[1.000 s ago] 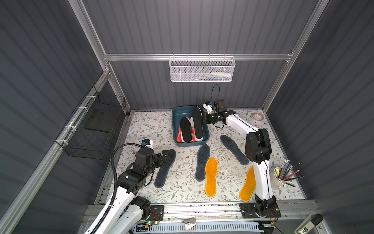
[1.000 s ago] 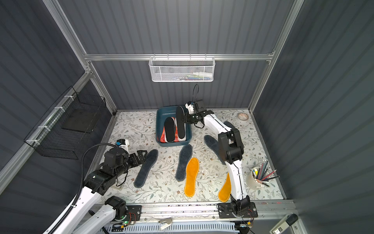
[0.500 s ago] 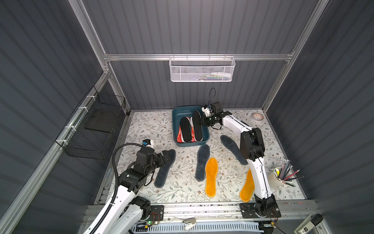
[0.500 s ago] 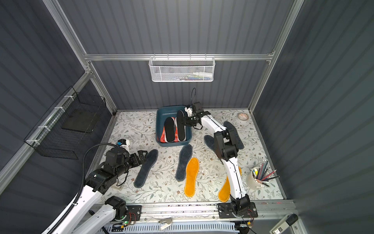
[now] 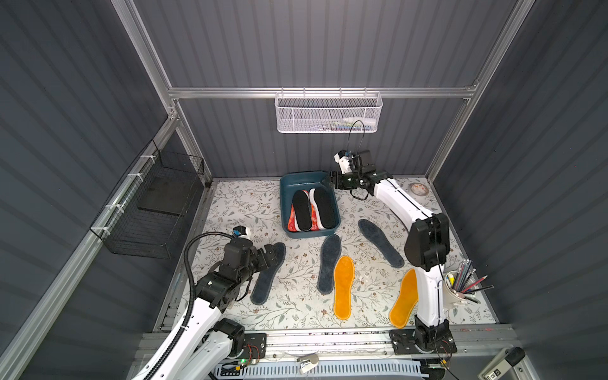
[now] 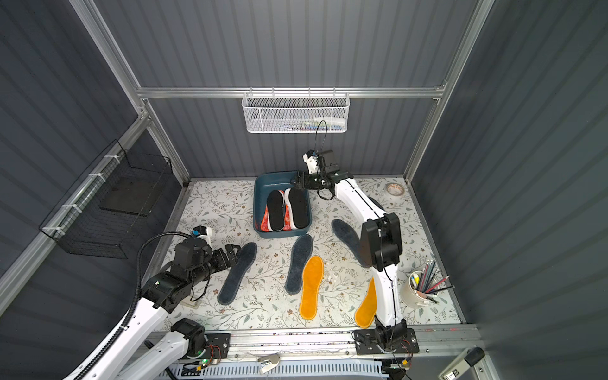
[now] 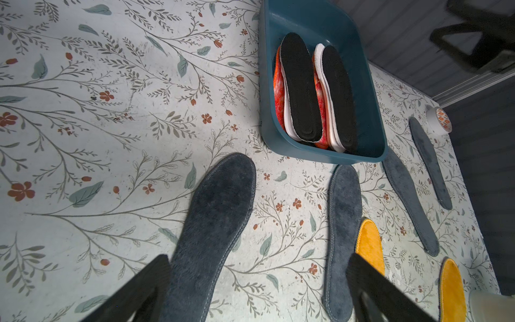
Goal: Put the insoles into the storage box
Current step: Place the insole in the storage box, then pick up the insole from the center of the board.
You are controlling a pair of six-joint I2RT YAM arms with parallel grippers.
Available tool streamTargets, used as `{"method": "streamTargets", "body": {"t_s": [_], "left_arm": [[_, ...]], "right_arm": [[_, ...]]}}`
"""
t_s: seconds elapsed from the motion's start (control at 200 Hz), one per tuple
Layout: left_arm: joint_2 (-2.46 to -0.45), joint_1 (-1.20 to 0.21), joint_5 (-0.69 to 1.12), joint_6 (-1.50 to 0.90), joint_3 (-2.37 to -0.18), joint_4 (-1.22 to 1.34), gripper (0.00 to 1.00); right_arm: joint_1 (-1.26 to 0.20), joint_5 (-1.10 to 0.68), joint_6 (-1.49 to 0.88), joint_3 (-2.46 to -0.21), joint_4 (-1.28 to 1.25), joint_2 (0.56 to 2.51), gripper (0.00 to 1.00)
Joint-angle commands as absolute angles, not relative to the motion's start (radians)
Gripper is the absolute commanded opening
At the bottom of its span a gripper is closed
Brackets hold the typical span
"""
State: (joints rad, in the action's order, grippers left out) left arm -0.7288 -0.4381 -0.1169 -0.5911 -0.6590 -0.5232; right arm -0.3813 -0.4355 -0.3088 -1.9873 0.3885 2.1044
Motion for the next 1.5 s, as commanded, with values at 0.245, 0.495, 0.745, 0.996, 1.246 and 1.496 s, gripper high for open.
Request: {"method": "streamTargets", "body": {"t_s": [0.245, 0.495, 0.745, 0.996, 1.246, 1.496], "left_arm": [[-0.787, -0.442, -0.093, -0.602, -0.660, -0.446, 1.00], [-0.860, -0.442, -0.033, -0.616, -0.651, -0.348, 1.00], [-0.953, -0.442, 0.032, -0.665, -0.644, -0.272, 0.94], [-1.029, -0.492, 0.030, -0.713, -0.640, -0.203, 0.84], [-1.193, -0.671, -0.137, -0.714, -0.734, -0.214, 0.80], [-1.446, -0.797, -0.207, -0.711, -0.865, -0.193, 0.75]], "right_arm": [[-0.393, -0.353, -0.370, -1.496, 0.168, 1.723, 0.90], [-0.418, -0.159, -0.444, -1.011, 0.011, 1.381, 0.96], [-0.419, -0.045, -0.469, -0.800, 0.019, 1.218, 0.99], [-0.415, -0.001, -0.489, -0.767, 0.055, 1.172, 0.99], [-0.402, 0.028, -0.508, -0.746, 0.115, 1.125, 0.99], [-0.387, 0.028, -0.538, -0.693, 0.145, 1.046, 0.99]]}}
